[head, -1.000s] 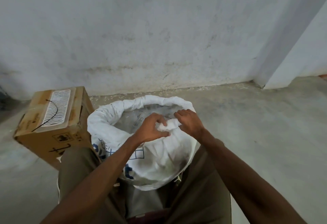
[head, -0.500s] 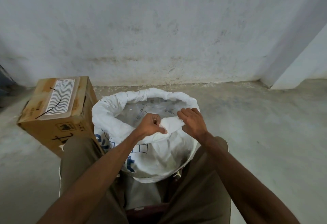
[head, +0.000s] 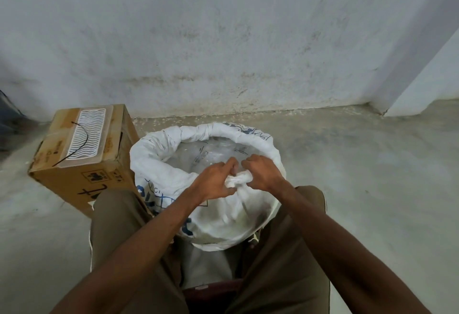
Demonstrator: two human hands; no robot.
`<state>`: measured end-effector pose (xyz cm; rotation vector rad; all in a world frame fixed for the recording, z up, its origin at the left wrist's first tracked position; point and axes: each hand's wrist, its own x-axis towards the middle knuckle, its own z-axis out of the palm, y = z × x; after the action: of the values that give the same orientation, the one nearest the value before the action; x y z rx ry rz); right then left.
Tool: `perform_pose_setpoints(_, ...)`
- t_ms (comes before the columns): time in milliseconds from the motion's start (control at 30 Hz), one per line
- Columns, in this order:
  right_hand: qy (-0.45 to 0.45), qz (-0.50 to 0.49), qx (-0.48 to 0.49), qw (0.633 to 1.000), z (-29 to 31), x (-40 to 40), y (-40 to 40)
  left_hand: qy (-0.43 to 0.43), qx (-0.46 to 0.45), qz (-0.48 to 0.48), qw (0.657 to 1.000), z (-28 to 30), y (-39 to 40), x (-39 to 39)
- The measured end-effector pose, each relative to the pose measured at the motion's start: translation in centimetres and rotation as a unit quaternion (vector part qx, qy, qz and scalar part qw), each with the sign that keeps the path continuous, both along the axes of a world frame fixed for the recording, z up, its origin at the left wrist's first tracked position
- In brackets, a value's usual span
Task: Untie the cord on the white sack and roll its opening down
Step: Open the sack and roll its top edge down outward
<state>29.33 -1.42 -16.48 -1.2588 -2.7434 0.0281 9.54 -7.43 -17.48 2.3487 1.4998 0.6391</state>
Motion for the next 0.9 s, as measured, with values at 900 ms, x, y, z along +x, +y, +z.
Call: perform_pose_setpoints(900, -0.021, -0.049, -0.058, 0.997, -3.7, -3.2, -3.1, 0.18, -0.082, -0.006, 0.98, -1.0, -2.2, -4.3)
